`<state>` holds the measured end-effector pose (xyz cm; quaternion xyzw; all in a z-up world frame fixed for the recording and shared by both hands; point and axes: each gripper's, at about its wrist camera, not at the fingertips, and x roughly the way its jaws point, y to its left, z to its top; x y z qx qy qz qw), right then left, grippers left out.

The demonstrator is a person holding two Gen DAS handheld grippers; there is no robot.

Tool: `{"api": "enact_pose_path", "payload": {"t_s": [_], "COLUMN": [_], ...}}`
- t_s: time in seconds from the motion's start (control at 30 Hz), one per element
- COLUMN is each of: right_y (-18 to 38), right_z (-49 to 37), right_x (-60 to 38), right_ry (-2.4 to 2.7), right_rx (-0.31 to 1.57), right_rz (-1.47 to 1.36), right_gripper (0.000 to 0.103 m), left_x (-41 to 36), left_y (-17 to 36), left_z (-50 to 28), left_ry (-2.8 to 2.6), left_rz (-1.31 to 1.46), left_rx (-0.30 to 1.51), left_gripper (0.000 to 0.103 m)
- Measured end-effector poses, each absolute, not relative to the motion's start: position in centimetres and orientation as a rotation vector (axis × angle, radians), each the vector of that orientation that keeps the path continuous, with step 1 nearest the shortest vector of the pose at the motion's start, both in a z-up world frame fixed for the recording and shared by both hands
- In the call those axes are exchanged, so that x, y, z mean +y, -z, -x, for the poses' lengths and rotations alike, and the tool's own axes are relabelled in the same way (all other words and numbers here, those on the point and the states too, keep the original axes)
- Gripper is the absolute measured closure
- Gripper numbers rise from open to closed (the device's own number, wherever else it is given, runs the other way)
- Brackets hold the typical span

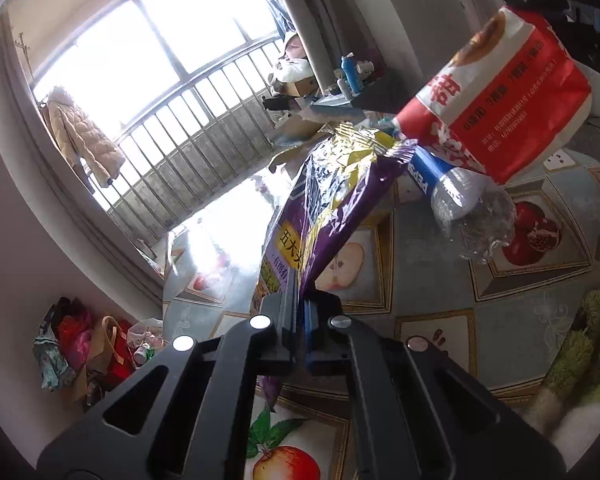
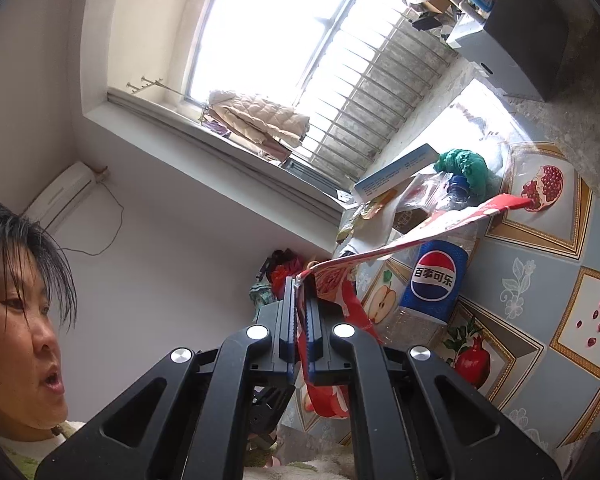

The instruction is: Collect trash

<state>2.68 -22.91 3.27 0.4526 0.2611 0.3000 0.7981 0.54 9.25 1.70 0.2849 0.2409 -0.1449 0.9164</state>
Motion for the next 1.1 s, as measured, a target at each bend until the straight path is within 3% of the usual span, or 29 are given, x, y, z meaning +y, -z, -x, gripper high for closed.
{"api": "enact_pose_path", "payload": {"t_s": [0.6,1.1], "right_y": [-5.8,-6.3], "right_z": [1.1,4.2], "right_x": [-26.6,-31.1], "right_ry": [-0.617,-0.488], "right_rx": [0.388,0.279], "right_rz": [-0.959,-0.939], "right_gripper": [0.098,0.098], "left_x": [11.8,5.9], "left_y": [-11.9,-11.6], "left_z": [0.5,-2.1], "left_ry": [0.561,0.754], "left_rz": [-0.068,0.078], "left_rx": [0.513,0.579], "left_gripper": [0.103,0.103]}}
